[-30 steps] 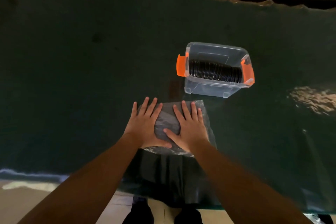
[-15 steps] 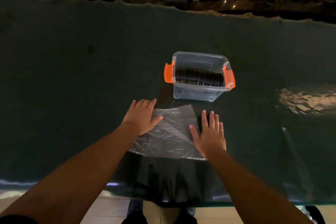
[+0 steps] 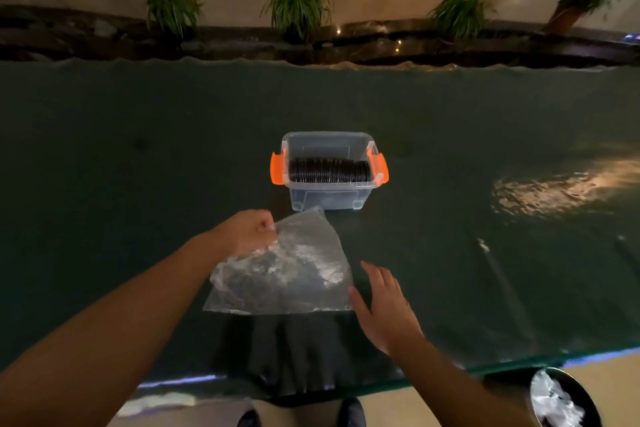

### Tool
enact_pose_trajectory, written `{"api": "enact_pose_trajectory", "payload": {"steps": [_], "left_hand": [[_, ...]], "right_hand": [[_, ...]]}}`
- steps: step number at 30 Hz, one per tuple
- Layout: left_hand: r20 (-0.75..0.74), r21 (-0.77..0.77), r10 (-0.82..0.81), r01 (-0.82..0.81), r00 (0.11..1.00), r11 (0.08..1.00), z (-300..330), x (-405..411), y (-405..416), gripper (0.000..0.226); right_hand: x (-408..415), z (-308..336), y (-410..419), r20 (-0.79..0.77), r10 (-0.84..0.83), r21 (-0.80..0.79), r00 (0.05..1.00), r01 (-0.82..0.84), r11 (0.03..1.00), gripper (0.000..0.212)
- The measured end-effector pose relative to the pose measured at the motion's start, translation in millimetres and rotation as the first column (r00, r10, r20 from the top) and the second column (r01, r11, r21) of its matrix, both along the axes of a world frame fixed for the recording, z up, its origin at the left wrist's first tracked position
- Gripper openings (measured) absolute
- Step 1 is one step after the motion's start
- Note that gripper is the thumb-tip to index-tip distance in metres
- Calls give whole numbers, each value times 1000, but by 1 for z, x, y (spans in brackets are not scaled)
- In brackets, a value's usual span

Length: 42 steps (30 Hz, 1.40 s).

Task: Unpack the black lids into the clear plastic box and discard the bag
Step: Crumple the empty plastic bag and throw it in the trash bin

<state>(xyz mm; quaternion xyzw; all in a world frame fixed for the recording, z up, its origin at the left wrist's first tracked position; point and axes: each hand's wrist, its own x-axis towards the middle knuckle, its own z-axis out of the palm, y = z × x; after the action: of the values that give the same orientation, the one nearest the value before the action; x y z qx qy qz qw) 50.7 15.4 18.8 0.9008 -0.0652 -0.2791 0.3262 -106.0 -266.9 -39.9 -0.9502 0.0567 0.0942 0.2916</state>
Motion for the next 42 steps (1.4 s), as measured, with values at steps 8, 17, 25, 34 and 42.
{"api": "enact_pose_trajectory", "payload": {"steps": [8,17,25,34,42], "left_hand": [[24,-427,311,-272,950,863,105,-32,24,23],[-159,-745,641,-517,751,421,147,-51,58,8],[-82,-739,682,-503,727,448,171,-66,96,32],[54,-739,568,-350,821,575,220,-87,110,29],[421,-165,319,-274,849,947,248,-92,114,87]], "right_hand": [[29,53,55,-114,-373,596,921,364,716,29],[58,126,109,-384,85,907,920,358,223,67],[81,177,113,-276,-22,931,961,273,244,20],[99,228,94,-21,75,923,997,-10,386,22],[97,276,84,166,255,623,953,-302,722,37]]}}
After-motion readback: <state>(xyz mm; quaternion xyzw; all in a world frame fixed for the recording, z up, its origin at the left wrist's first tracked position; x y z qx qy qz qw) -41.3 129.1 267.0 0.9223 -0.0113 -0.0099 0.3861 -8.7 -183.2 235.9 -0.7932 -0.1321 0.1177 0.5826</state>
